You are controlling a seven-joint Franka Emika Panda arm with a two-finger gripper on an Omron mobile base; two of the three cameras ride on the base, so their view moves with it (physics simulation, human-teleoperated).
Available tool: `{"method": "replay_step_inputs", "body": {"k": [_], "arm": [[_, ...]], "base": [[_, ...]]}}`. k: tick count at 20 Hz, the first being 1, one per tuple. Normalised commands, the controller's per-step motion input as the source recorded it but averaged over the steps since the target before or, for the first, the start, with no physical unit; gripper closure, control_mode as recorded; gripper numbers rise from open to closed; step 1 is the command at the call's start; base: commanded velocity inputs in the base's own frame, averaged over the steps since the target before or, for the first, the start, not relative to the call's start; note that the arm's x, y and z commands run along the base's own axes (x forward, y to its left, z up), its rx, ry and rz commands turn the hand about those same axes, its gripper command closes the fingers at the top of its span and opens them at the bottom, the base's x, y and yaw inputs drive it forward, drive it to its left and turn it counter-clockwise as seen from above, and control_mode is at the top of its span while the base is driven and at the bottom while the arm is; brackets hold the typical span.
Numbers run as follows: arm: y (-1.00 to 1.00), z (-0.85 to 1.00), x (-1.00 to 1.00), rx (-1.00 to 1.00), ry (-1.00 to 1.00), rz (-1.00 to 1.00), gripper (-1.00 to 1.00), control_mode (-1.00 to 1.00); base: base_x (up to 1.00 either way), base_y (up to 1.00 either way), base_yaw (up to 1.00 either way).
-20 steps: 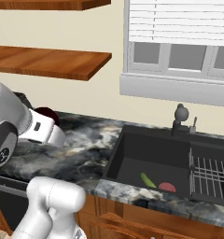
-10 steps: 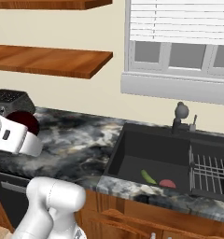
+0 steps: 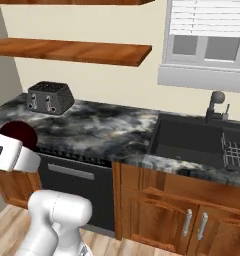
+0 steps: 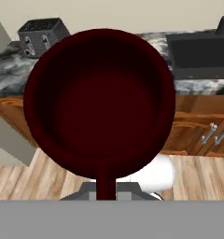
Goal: Clear the mugs and bowl far away from the sink.
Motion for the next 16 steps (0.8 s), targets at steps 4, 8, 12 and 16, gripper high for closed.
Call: {"method": "replay_step_inputs", "body": {"k": [4,8,12,16], "arm": [[0.0,0.0,0.0,0.0,0.0,0.0,1.0,1.0],[0.0,0.0,0.0,0.0,0.0,0.0,1.0,1.0],[0.0,0.0,0.0,0.0,0.0,0.0,1.0,1.0],[0.0,0.0,0.0,0.0,0.0,0.0,1.0,1.0]], "base": [[-0.78,0.95,0.44],[-0.24,0.63,0.84],[0.0,0.29,1.0],[0.0,0.22,1.0]]}}
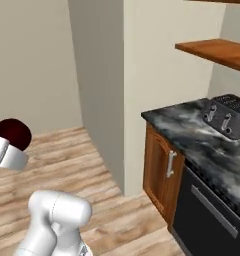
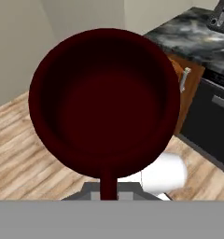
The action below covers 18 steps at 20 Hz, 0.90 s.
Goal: Clear the mugs and bowl far away from the sink.
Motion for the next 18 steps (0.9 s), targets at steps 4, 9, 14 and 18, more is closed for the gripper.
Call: {"method": "replay_step_inputs", "body": {"k": [4,9,14,18], "arm": [[0.0,0.0,0.0,0.0,0.0,0.0,1.0,1.0],[0.0,0.0,0.0,0.0,0.0,0.0,1.0,1.0],[0.0,0.0,0.0,0.0,0.0,0.0,1.0,1.0],[0.0,0.0,0.0,0.0,0.0,0.0,1.0,1.0]], "base": [[0.0,0.21,1.0],[0.0,0.21,1.0],[0.0,0.04,1.0],[0.0,0.0,1.0]]}}
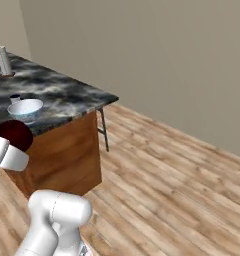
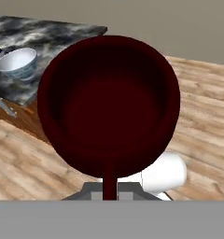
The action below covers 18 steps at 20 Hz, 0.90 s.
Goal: Clear the mugs and bowl far away from the sink.
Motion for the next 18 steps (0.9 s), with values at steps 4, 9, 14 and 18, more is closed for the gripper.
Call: {"method": "replay_step_inputs", "body": {"k": [4,9,14,18], "arm": [[0.0,0.0,0.0,0.0,0.0,0.0,1.0,1.0],[0.0,0.0,0.0,0.0,0.0,0.0,1.0,1.0],[0.0,0.0,0.0,0.0,0.0,0.0,1.0,1.0],[0.0,0.0,0.0,0.0,0.0,0.0,1.0,1.0]], "base": [[0.02,-0.14,0.91],[0.38,-0.84,0.49],[1.0,-0.77,0.21],[1.0,-0.58,0.23]]}}
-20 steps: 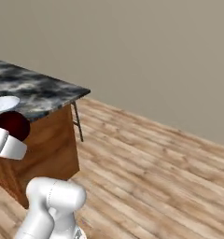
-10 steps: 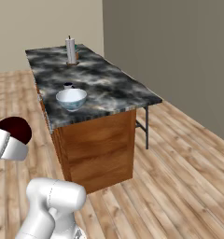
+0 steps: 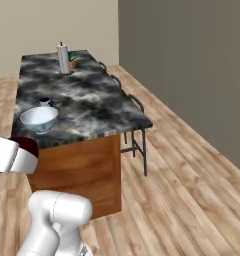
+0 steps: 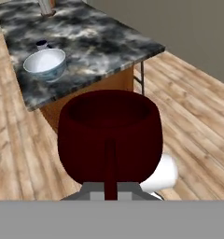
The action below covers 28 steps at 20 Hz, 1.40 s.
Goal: Clear the mugs and bowl far away from the sink.
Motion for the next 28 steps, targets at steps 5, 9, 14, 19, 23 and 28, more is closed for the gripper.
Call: {"method": "replay_step_inputs", "body": {"k": [5,9,14,19,23,28], "arm": [[0.0,0.0,0.0,0.0,0.0,0.0,1.0,1.0],[0.0,0.0,0.0,0.0,0.0,0.0,1.0,1.0],[0.0,0.0,0.0,0.0,0.0,0.0,1.0,1.0],[0.0,0.0,0.0,0.0,0.0,0.0,1.0,1.0],[0.0,0.0,0.0,0.0,0.0,0.0,1.0,1.0],[0.0,0.0,0.0,0.0,0.0,0.0,1.0,1.0]], "base": [[1.0,-0.16,0.17],[1.0,-0.01,0.21],[0.97,-0.33,0.28],[0.62,-0.51,0.36],[0.36,-0.09,0.41],[0.45,-0.03,0.41]]}}
